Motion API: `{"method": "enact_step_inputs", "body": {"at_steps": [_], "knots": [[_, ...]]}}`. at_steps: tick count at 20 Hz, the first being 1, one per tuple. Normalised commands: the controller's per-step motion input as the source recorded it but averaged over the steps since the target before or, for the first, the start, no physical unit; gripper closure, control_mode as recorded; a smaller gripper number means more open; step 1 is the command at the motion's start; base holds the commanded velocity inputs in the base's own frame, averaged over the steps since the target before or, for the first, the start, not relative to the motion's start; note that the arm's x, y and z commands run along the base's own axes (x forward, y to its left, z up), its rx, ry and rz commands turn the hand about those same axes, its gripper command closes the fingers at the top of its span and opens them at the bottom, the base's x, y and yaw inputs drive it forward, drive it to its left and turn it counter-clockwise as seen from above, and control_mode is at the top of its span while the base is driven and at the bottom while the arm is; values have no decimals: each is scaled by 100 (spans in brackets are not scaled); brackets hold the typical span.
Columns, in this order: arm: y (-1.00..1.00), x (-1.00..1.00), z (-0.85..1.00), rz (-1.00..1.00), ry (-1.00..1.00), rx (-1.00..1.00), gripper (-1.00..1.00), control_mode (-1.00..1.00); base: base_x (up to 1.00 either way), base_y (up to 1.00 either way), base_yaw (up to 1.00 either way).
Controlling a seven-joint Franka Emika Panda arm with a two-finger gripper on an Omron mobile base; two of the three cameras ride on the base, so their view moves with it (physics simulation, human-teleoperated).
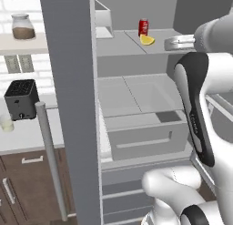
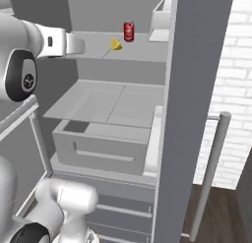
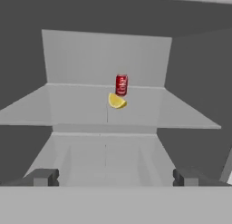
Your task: Grab a lemon wedge from the fridge and one ice cube from the ice bowl, and put them in the glass of lemonade.
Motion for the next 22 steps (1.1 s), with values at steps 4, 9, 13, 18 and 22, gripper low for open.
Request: {"method": "enact_step_inputs", "body": {"at_steps": [4,9,13,18,22], "knots": [[0,0,0,0,0,0,-100,100,57,-30,0],[-15,17,0,0,2,1,-100,-100,19,-24,0],[-40,66,-17,0,11,4,-100,-100,0,0,0],[-26,66,-24,0,14,4,-100,-100,0,0,0],[-3,51,-19,1,5,1,-100,-100,0,0,0]]}}
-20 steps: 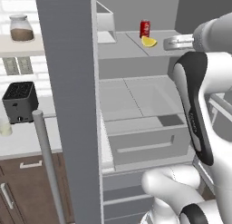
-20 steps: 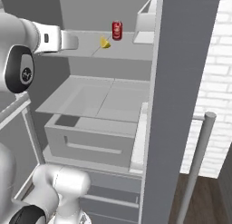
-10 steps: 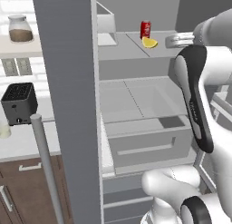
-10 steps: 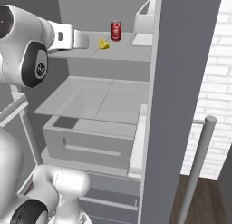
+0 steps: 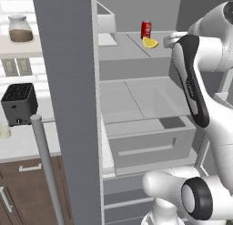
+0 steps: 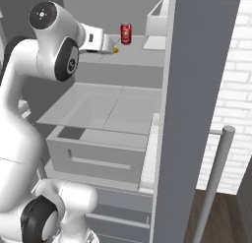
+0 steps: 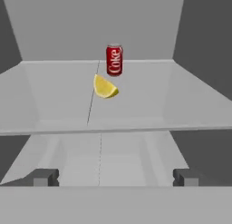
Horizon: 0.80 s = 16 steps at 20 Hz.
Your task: Grab a lemon wedge from the fridge and one ice cube from the ice bowl, and put them in the glass of lemonade.
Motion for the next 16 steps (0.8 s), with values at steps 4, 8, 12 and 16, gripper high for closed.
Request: {"method": "enact_step_inputs", "body": {"at_steps": [4,8,12,16], "knots": [[25,65,-11,0,0,0,-100,-100,0,0,0],[5,98,-17,0,2,0,-100,-100,0,0,0],[0,100,-8,0,6,0,-100,-100,0,0,0],[0,100,0,0,13,0,-100,-100,0,0,0]]}}
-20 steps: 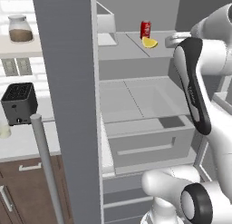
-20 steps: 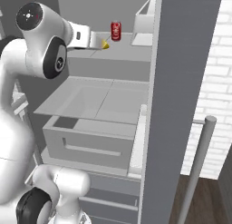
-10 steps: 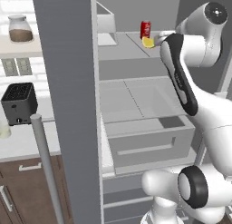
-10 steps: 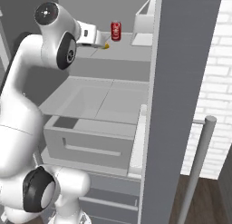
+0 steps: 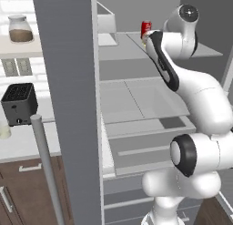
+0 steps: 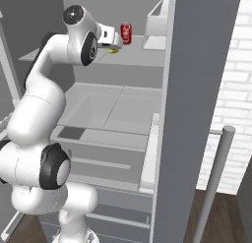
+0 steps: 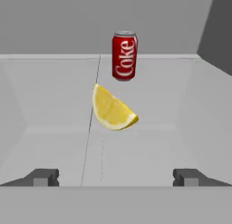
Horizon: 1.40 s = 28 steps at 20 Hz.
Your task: Grab a lemon wedge from the fridge and one ice cube from the ice bowl, and put them in the glass of lemonade.
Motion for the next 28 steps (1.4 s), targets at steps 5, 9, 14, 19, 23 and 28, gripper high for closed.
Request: {"method": "enact_step_inputs", "body": {"at_steps": [5,9,14,19,23,28], "knots": [[0,97,0,1,22,0,-100,-100,0,0,0],[-22,58,0,8,17,0,-100,-100,0,0,0],[-20,29,-5,9,0,3,-100,-100,0,0,0],[-3,0,-14,12,-1,3,-100,-100,0,0,0],[3,-76,-42,22,-13,1,-100,-100,0,0,0],[1,-34,-13,19,-15,0,-100,-100,0,0,0]]}}
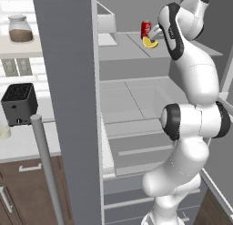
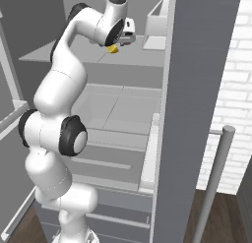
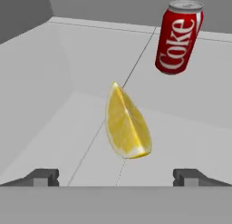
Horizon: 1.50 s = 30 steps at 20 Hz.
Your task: Grab a lemon wedge from the fridge and one ice cube from the ice bowl, and put them in the glass of lemonade.
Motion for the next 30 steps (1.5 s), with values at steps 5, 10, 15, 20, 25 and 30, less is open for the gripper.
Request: {"method": "enact_step_inputs", "body": {"at_steps": [5,10,15,20,25,30], "knots": [[1,47,0,8,-1,0,-100,-100,0,0,0],[0,57,22,9,20,-1,-100,-100,0,0,0],[0,21,34,6,15,0,-100,-100,0,0,0],[1,-5,-4,7,2,0,-100,-100,0,0,0],[6,-26,-41,8,0,-2,-100,-100,0,0,0],[4,0,-2,5,-1,0,-100,-100,0,0,0]]}}
